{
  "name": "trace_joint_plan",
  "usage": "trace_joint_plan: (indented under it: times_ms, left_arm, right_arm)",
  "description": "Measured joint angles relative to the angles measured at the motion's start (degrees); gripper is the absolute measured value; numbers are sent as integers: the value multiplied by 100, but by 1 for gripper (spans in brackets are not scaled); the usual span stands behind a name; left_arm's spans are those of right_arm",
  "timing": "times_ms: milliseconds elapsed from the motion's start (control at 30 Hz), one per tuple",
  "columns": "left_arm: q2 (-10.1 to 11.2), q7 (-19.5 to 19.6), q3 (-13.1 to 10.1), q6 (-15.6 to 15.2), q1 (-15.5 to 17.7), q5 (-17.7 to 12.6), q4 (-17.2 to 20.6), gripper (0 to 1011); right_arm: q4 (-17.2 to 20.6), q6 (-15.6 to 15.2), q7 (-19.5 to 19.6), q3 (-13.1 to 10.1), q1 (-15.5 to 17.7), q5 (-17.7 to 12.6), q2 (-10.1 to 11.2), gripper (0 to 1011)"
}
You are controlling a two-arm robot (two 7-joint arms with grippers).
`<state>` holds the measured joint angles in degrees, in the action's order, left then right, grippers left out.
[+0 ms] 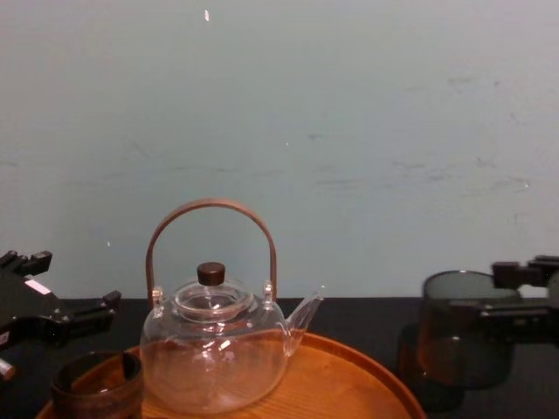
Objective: Pick up the glass from the table and place it on the tray.
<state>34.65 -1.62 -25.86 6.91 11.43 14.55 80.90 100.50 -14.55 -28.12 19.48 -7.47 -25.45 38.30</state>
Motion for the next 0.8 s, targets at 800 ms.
trace_joint_plan:
  times_ms: [800]
  left_arm:
    - [0,0,0,0,0,0,0,1001]
  right_arm:
    - [-372,309,-532,1088,-663,-17,-426,881]
